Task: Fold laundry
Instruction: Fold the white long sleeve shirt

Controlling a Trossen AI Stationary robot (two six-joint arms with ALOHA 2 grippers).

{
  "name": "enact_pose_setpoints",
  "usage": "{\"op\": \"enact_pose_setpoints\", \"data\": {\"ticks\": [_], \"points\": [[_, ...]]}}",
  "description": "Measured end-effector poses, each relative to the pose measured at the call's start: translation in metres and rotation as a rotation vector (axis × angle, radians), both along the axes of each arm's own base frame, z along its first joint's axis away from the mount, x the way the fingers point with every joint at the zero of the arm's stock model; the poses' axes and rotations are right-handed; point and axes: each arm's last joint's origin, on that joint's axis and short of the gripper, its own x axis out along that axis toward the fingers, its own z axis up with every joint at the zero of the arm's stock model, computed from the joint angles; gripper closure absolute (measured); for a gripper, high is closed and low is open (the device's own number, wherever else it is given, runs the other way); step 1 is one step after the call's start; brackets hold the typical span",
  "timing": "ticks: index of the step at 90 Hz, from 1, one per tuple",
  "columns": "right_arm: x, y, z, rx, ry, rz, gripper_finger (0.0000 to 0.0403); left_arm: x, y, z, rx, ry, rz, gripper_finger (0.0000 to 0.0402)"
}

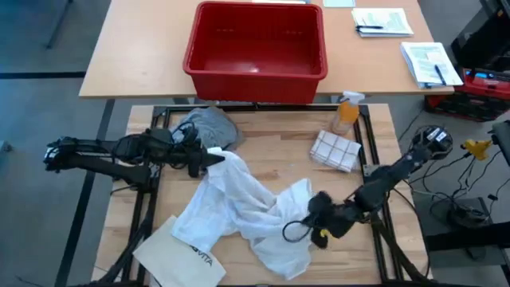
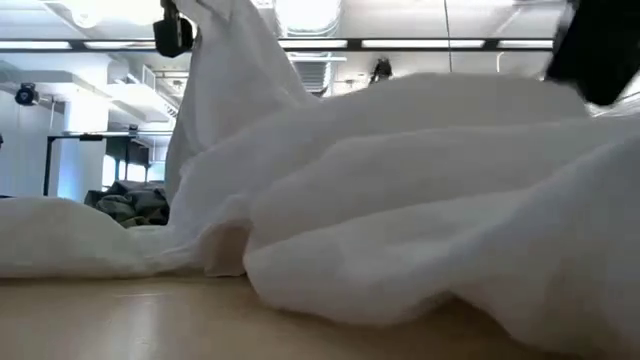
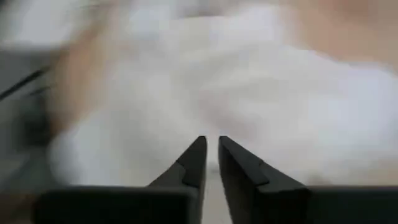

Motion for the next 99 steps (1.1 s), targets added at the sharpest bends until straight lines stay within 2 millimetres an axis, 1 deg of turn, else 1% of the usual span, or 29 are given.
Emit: {"op": "enact_pose_setpoints", "data": {"ticks": [4,10,18,29,37,44,52,60,65,69,76,86,89,99], "points": [[-0.003,-0.007,-0.004,-0.016,0.018,-0.125,0.0349,0.000,0.000,0.000,0.010,0.003,-0.002,0.0402],[-0.002,-0.015,-0.005,0.002,-0.024,-0.286,0.0312,0.000,0.000,0.000,0.017,0.003,-0.003,0.0402],[0.005,-0.031,-0.011,0.064,-0.001,-0.401,0.0249,0.000,0.000,0.000,0.018,0.003,-0.004,0.0402],[0.015,-0.054,-0.025,0.111,0.110,-0.456,0.0162,0.000,0.000,0.000,0.027,0.003,-0.006,0.0402],[0.022,-0.070,-0.034,0.140,0.194,-0.457,0.0112,0.000,0.000,0.000,0.028,0.003,-0.002,0.0402],[0.028,-0.084,-0.041,0.134,0.249,-0.438,0.0084,0.000,0.000,0.000,0.029,0.003,-0.001,0.0402],[0.035,-0.095,-0.050,0.174,0.294,-0.442,0.0076,0.000,0.001,0.000,0.032,0.004,0.003,0.0402],[0.042,-0.105,-0.058,0.197,0.319,-0.429,0.0093,0.000,0.002,-0.001,0.033,0.005,0.018,0.0402],[0.046,-0.109,-0.062,0.214,0.327,-0.432,0.0118,0.000,0.002,-0.001,0.036,0.006,0.028,0.0402],[0.048,-0.110,-0.065,0.230,0.332,-0.413,0.0147,0.000,0.002,-0.001,0.037,0.007,0.036,0.0402],[0.050,-0.110,-0.066,0.234,0.342,-0.403,0.0217,0.000,0.004,-0.001,0.045,0.008,0.060,0.0402],[0.048,-0.106,-0.062,0.227,0.331,-0.377,0.0353,0.000,0.006,-0.001,0.086,0.012,0.111,0.0402],[0.048,-0.104,-0.060,0.218,0.320,-0.363,0.0377,0.000,0.008,-0.001,0.095,0.013,0.129,0.0402],[0.042,-0.096,-0.048,0.236,0.293,-0.353,0.0392,0.000,0.014,-0.001,0.129,0.018,0.171,0.0401]]}}
